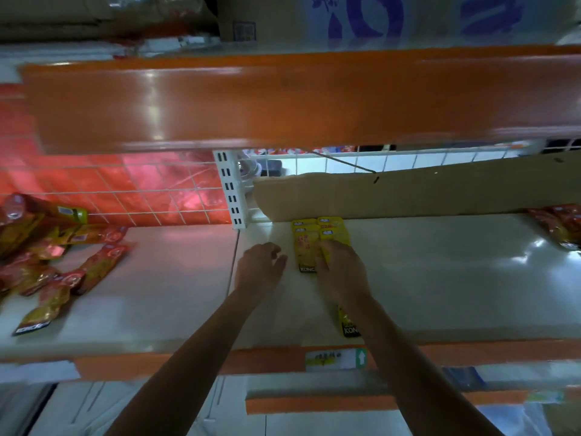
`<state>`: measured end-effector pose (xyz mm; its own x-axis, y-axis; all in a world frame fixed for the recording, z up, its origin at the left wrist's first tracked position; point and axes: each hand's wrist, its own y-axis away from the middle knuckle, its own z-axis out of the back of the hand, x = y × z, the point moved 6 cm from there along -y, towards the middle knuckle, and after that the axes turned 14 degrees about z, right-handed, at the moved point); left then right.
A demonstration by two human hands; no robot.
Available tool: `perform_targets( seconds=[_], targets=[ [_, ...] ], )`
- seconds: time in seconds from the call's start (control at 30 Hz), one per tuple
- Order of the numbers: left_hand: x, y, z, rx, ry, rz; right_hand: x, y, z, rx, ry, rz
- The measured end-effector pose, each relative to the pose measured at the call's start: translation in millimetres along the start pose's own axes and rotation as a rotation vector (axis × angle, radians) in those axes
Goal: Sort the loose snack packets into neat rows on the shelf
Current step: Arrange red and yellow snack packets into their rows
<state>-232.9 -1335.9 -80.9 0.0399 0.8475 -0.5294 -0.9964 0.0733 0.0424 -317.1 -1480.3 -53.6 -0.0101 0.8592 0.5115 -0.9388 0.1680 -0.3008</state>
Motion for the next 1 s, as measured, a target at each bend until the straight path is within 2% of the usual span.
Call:
perform_targets(
  seconds=[0.3,0.6,0.77,0.87,1.0],
  targets=[
    [71,48,65,-0.266,-0.204,-0.038,87,18,-56,0.134,-0.083,0.262],
    [188,20,125,-0.250,-0.368,0.237,191,-7,-132,0.248,-0.105,0.350],
    [265,0,164,-0.344,-0.325,0.365,255,-37,-190,0.333,-0.087,0.394],
    [298,-6,180,-0.374,-0.285,0.438,282,-52,-219,0.382,-0.073,0.360],
    [330,-14,187,-0.273,-0.305,0.546,299,-72,-252,0.375,-0.074,0.212]
  ],
)
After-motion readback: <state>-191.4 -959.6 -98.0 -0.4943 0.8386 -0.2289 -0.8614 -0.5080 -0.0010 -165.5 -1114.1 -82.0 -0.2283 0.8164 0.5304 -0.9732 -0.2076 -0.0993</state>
